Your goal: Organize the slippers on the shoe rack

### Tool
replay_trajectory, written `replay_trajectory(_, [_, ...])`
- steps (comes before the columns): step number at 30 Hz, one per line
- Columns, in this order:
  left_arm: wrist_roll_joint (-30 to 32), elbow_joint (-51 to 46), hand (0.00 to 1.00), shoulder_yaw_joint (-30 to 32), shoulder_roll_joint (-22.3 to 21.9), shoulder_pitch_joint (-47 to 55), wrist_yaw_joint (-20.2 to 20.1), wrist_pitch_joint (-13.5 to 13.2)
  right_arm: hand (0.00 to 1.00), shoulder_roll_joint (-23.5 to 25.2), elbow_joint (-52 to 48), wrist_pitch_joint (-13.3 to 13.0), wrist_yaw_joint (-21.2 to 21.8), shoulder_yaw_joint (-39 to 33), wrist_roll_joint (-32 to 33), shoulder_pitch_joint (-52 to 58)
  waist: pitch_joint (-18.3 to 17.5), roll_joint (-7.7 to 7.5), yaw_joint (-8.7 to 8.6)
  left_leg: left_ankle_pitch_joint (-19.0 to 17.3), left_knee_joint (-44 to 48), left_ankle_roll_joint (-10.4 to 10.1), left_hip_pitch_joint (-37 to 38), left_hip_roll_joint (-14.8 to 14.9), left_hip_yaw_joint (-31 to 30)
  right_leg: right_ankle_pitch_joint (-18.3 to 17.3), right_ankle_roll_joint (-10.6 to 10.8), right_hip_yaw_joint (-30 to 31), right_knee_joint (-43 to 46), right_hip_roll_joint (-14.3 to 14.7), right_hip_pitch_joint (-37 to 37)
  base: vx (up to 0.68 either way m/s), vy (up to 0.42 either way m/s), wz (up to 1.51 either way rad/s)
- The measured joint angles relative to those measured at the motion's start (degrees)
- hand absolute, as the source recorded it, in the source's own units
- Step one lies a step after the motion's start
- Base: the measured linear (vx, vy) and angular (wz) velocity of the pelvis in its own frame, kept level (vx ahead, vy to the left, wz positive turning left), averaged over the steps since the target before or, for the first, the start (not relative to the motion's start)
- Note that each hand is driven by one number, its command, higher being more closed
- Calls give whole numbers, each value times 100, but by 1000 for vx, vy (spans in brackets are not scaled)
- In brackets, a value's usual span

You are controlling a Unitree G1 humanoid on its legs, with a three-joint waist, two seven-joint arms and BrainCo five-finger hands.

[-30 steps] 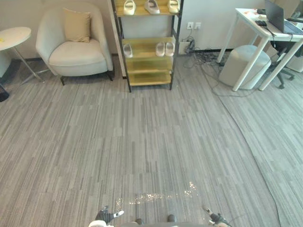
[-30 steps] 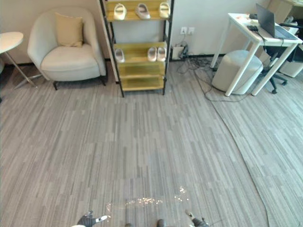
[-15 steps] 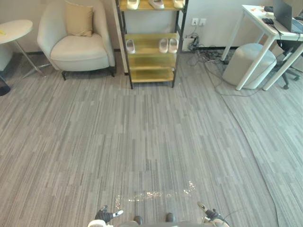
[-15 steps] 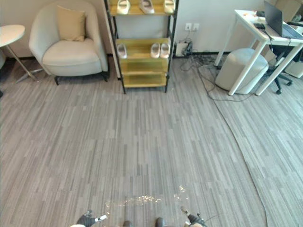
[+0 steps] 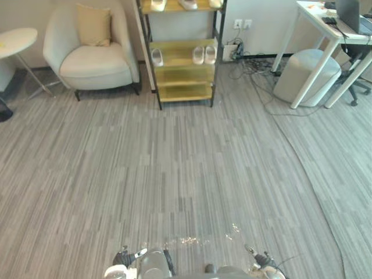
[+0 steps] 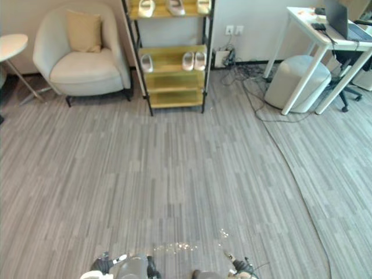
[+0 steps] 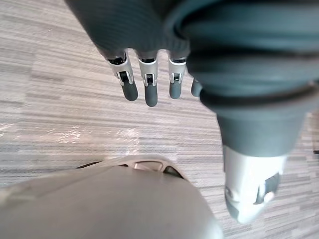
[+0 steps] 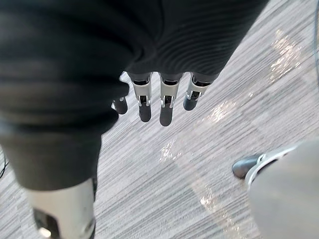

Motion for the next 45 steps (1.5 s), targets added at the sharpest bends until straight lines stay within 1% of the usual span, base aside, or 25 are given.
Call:
replay_trajectory(3, [-40,44,0,-24,-76,31,29,-29,0,-68,82,-1,-17,4,-3,-70,-43,68,52,531,-1665,-5,59,-410,-346,-190,296,118,-86,-179,8,271,232,-24])
replay_trajectory(4, [-42,140,0,-9,16,20,27,-34,0,-15,186,17,-19,4,-18,-146,-69,-47,61,552,-1546,318,103,-558,-277,-322,385,243,-34,-325,54,453,351,-41])
replay_trajectory(5, [-34,155,0,-2,70,18,32,-30,0,72,226,22,-2,6,-33,-163,-123,-157,70,392,-1489,355,111,-620,-166,-323,429,224,130,-434,49,530,324,-40])
replay_trajectory(7, [-32,163,0,-35,94,-38,47,-18,0,132,197,13,16,-8,-82,-165,-150,-222,137,143,-1413,481,280,-674,-25,-283,532,226,1047,-604,-307,457,235,-35])
replay_trajectory(9, [-29,163,0,-182,136,-96,58,12,0,119,61,25,23,5,-202,-112,-151,-227,114,-100,-1628,485,861,-783,50,-14,791,247,3231,-868,-1113,441,235,-16])
replay_trajectory(12, [-36,158,0,-455,75,-248,54,12,0,84,4,19,35,108,-234,-139,-132,-191,-34,-128,-2174,469,1744,-912,34,-120,575,-364,4578,-1128,-1805,436,125,15])
replay_trajectory(14, [-46,164,0,-648,-28,-423,28,1,0,47,43,11,39,152,-236,-234,-119,-161,-50,-147,-2461,423,2133,-849,3,-339,368,-961,4075,-1064,-2142,402,17,1])
replay_trajectory(16, [-73,176,0,-703,-134,-595,8,-9,0,-28,94,2,59,231,-238,-300,-86,-110,-100,-234,-2584,268,2303,-755,-61,-283,235,-1253,3047,-834,-2474,423,-62,13])
replay_trajectory(17, [-93,197,0,-710,-174,-654,2,-15,0,-59,129,12,67,226,-227,-331,-63,-78,-125,-266,-2637,214,2372,-691,-88,-98,189,-1278,2467,-686,-2603,407,-111,17])
replay_trajectory(19, [-94,301,0,-704,-178,-662,2,-16,0,-106,189,25,81,241,-235,-346,-30,-161,-174,-354,-2796,-57,2743,-699,-228,1213,149,-1005,590,-320,-2657,456,-169,30])
replay_trajectory(20, [-94,311,0,-701,-170,-632,1,-16,0,-122,245,21,80,237,-236,-336,-24,-203,-205,-415,-2807,-156,2837,-731,-328,1769,62,-856,484,-305,-2637,477,-219,33])
replay_trajectory(21, [-86,397,0,-641,-290,-640,11,-14,0,-280,285,40,84,221,-244,-418,-15,-25,-240,-452,-2802,-296,2998,-535,-488,1912,-260,-828,748,-157,-2623,485,-244,29])
replay_trajectory(23, [-68,431,0,-505,-392,-642,12,-29,0,-314,245,22,92,212,-244,-470,27,136,-244,-325,-2500,-522,2864,-342,-679,1587,-341,-913,790,-33,-2570,504,-294,15])
replay_trajectory(24, [-41,449,0,-286,-495,-633,9,-22,0,-294,233,6,92,210,-240,-487,90,240,-243,-248,-1783,-651,2647,-124,-742,1365,-415,-988,806,96,-2388,417,-301,10])
replay_trajectory(27, [-45,227,0,95,-629,-579,-7,-39,0,-215,185,-6,84,377,-220,-402,175,279,-152,537,1354,-336,1549,524,-936,804,-574,-943,725,334,-1571,382,-234,-3])
replay_trajectory(29, [-54,49,0,92,-641,-569,-23,-107,0,-180,6,-2,82,455,-216,-306,208,222,-69,278,2087,-218,1000,686,-779,550,-588,-881,708,363,-1166,346,-147,-18])
replay_trajectory(32, [-161,-207,0,93,-712,-519,-50,-121,0,-120,-35,-1,66,441,-185,-323,191,203,-15,19,1368,-80,326,688,-162,411,-325,-836,324,365,-664,309,-72,-9])
replay_trajectory(34, [-174,-262,0,93,-777,-521,-48,-125,0,-118,-43,3,47,438,-183,-310,184,210,2,25,267,-85,190,452,41,370,-171,-823,152,351,-466,354,13,-4])
replay_trajectory(36, [-206,-277,0,91,-806,-525,-50,-127,0,-94,-21,4,26,432,-187,-323,166,225,57,370,-1521,-67,236,-60,44,253,-1,-675,-3,329,-132,464,105,-22])
replay_trajectory(37, [-207,-261,0,91,-809,-525,-50,-128,0,-86,-7,4,26,426,-186,-320,150,227,71,576,-1758,15,247,-140,2,225,31,-636,-28,327,-79,589,194,-59])
replay_trajectory(38, [-206,-174,0,90,-802,-526,-53,-130,0,-36,26,9,27,407,-196,-269,55,182,195,1238,-2038,259,439,-315,-102,145,145,-366,-90,294,21,514,175,-53])
replay_trajectory(39, [-202,-117,0,83,-757,-564,-59,-119,0,44,33,8,32,371,-227,-267,-28,56,167,1098,-1945,542,524,-467,-35,51,262,-266,-64,113,59,634,190,-51])
replay_trajectory(40, [-201,-84,0,75,-750,-593,-65,-114,0,106,32,9,43,328,-238,-255,-50,-7,150,846,-1760,624,514,-491,24,0,349,-191,82,21,39,495,155,-20])
replay_trajectory(42, [-200,-59,0,27,-737,-619,-66,-106,0,128,25,16,56,277,-243,-245,-81,-43,191,502,-1622,629,698,-519,153,-182,607,-48,1084,-154,-291,450,168,-24])
replay_trajectory(45, [-193,79,0,-399,-627,-631,-71,-61,0,87,-15,-5,113,247,-247,-235,-109,-114,91,131,-1853,703,1345,-789,28,-168,741,-79,3844,-596,-1297,405,115,8])
